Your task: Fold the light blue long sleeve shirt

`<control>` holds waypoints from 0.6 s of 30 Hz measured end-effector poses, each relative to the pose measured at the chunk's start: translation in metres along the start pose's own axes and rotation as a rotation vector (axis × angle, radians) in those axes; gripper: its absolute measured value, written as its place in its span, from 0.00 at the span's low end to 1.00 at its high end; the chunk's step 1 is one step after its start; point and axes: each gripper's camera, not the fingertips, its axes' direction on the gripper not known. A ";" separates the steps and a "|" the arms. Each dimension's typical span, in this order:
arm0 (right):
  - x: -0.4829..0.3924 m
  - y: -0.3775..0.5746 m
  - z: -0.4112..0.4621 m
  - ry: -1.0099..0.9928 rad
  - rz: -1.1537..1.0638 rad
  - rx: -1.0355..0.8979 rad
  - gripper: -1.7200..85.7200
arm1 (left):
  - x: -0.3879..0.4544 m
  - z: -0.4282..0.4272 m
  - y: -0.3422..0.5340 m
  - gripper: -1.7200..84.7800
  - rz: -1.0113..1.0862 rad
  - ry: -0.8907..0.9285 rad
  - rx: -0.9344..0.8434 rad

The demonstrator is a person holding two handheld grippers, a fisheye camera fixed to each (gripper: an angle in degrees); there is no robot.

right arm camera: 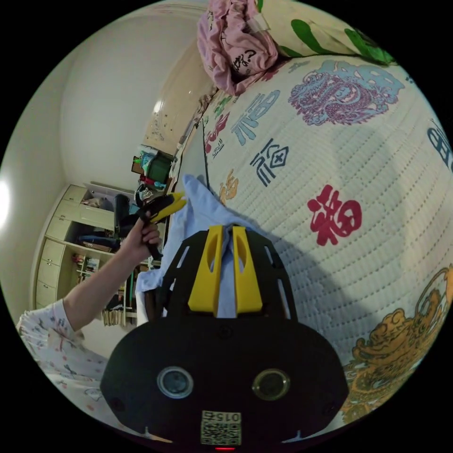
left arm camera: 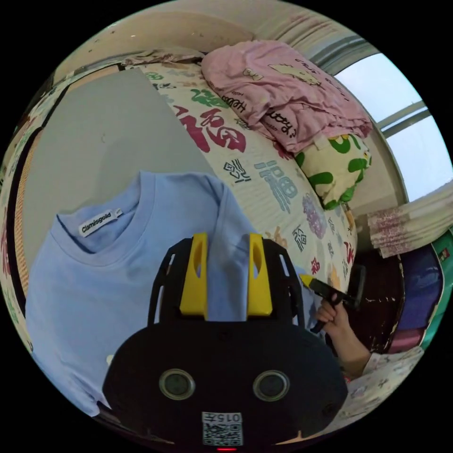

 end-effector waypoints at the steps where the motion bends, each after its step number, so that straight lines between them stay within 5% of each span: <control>1: 0.000 0.000 0.001 0.011 -0.005 -0.001 0.06 | -0.003 0.007 -0.004 0.14 -0.014 0.014 -0.003; 13: 0.067 0.021 0.030 0.089 0.172 0.162 0.04 | 0.021 0.019 -0.047 0.03 0.023 -0.028 0.075; 18: 0.075 0.053 0.071 0.315 -0.012 0.167 0.04 | 0.017 0.052 -0.047 0.03 0.061 -0.157 -0.015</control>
